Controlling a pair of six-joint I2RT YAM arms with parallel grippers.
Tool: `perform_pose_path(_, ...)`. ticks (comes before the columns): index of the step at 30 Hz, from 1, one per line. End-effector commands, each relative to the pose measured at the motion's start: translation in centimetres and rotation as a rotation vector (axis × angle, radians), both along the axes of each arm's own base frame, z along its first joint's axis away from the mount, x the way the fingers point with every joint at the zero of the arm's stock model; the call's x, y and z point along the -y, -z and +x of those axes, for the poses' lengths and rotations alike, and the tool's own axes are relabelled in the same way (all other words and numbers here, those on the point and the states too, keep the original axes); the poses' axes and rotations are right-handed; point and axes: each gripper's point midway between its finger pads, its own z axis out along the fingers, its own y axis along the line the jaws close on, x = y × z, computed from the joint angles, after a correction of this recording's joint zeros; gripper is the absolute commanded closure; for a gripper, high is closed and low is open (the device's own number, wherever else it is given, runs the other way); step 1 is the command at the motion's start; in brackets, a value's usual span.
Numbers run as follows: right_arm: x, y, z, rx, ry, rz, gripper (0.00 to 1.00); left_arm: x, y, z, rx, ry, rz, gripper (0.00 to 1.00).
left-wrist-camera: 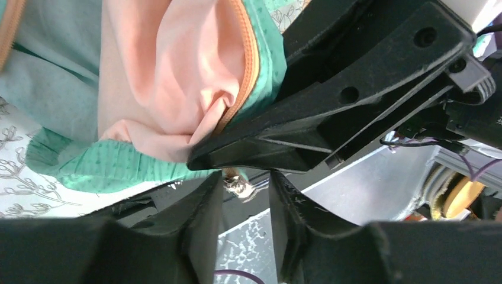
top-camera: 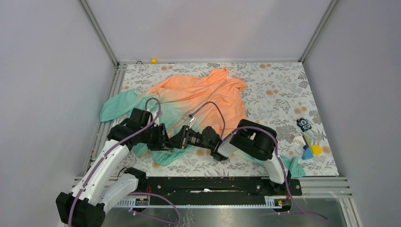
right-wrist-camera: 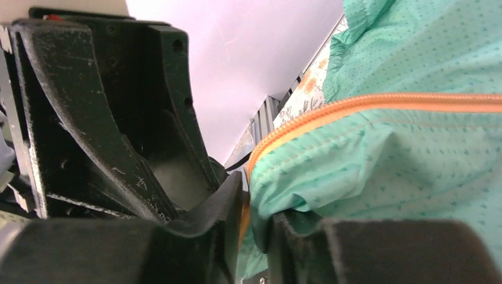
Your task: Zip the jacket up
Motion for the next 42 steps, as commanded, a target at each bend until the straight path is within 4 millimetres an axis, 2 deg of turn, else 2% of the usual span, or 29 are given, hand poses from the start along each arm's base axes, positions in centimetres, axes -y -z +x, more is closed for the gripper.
perform_pose_path(1, 0.7, -4.5, 1.3, 0.018, 0.073, 0.115, 0.68, 0.0, -0.5, 0.8, 0.048, -0.019, -0.002, 0.69)
perform_pose_path(5, 0.9, -3.2, 1.9, -0.065, 0.099, 0.012, 0.52, -0.2, -0.1, 0.8, 0.045, -0.035, 0.006, 0.78)
perform_pose_path(9, 0.9, -3.2, 1.6, -0.116, 0.082, -0.007, 0.49, -0.1, 0.3, 0.9, 0.034, -0.04, 0.002, 0.8)
perform_pose_path(11, 0.7, -3.1, 1.4, -0.138, 0.067, -0.007, 0.49, -0.1, 0.2, 1.0, 0.042, -0.043, 0.004, 0.76)
perform_pose_path(19, 0.3, -3.0, 1.0, -0.152, 0.024, 0.014, 0.7, 0.2, 0.8, 0.9, 0.03, -0.049, -0.02, 0.76)
perform_pose_path(24, 0.2, -3.4, 1.1, -0.15, 0.014, 0.032, 0.72, 0.2, 1.2, 1.0, 0.02, -0.057, -0.018, 0.78)
perform_pose_path(26, 0.3, -3.3, 1.1, -0.151, 0.02, 0.031, 0.71, 0.1, 1.0, 1.2, 0.029, -0.06, -0.01, 0.85)
perform_pose_path(27, 0.5, -3.0, 1.1, -0.155, 0.027, 0.019, 0.69, -0.1, 0.9, 1.3, 0.036, -0.067, 0.003, 0.9)
perform_pose_path(29, 0.9, -2.0, 1.5, -0.181, 0.049, -0.028, 0.57, -0.8, 0.6, 1.6, 0.06, -0.086, 0.041, 1.0)
perform_pose_path(32, 2.2, -0.3, 2.2, -0.243, 0.075, -0.118, 0.35, -1.7, 0.2, 2.0, 0.101, -0.092, 0.094, 1.0)
perform_pose_path(33, 2.6, 0.3, 2.2, -0.262, 0.067, -0.155, 0.3, -2.0, 0.2, 2.0, 0.106, -0.094, 0.109, 1.0)
perform_pose_path(37, 4.1, 1.4, 2.0, -0.319, 0.022, -0.243, 0.21, -2.0, 0.3, 2.1, 0.101, -0.065, 0.122, 1.0)
perform_pose_path(42, 4.9, 1.6, 1.7, -0.39, 0.052, -0.398, 0.19, -1.7, 0.1, 2.2, 0.101, -0.039, 0.12, 1.0)
